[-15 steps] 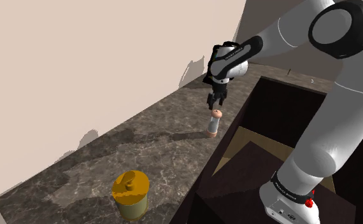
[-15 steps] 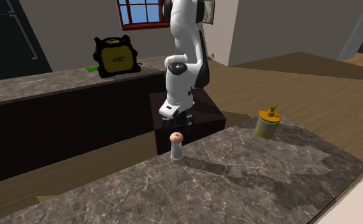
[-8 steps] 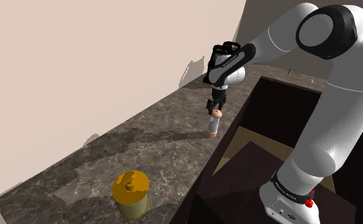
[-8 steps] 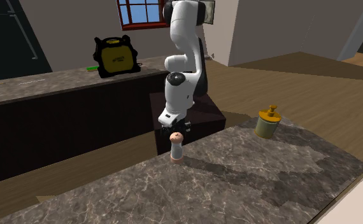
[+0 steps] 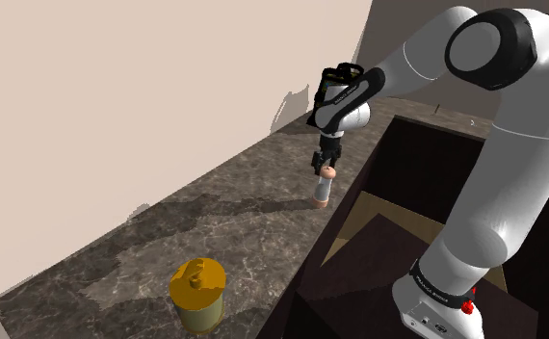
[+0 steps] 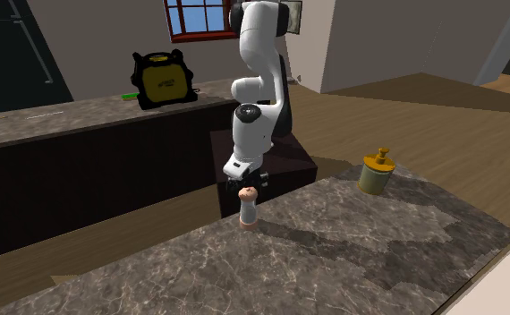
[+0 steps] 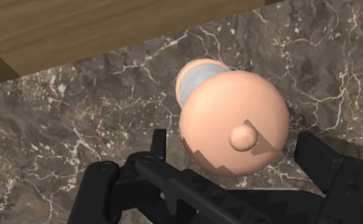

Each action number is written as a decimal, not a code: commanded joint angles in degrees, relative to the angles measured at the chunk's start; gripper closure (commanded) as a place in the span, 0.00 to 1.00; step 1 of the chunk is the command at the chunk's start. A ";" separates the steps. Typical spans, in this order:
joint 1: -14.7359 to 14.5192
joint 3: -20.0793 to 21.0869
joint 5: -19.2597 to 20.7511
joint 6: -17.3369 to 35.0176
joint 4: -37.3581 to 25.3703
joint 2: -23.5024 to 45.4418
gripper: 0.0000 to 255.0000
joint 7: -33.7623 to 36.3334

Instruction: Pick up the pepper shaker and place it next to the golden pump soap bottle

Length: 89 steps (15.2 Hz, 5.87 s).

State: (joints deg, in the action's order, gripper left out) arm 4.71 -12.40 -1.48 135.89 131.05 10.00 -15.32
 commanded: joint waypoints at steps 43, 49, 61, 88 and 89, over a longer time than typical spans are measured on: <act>-0.53 -0.13 3.58 -24.73 -10.96 -14.09 1.00 2.32; -0.58 -0.02 3.76 -29.29 -14.39 -15.24 1.00 2.42; -0.68 0.16 3.84 -38.45 -22.61 -16.21 1.00 2.39; -14.69 20.48 -2.17 -39.61 -17.79 -22.41 1.00 35.38; -15.27 21.33 -2.40 -39.58 -18.31 -21.92 1.00 36.78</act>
State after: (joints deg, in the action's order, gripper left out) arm -9.85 7.94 -3.47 95.95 112.03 -11.48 19.80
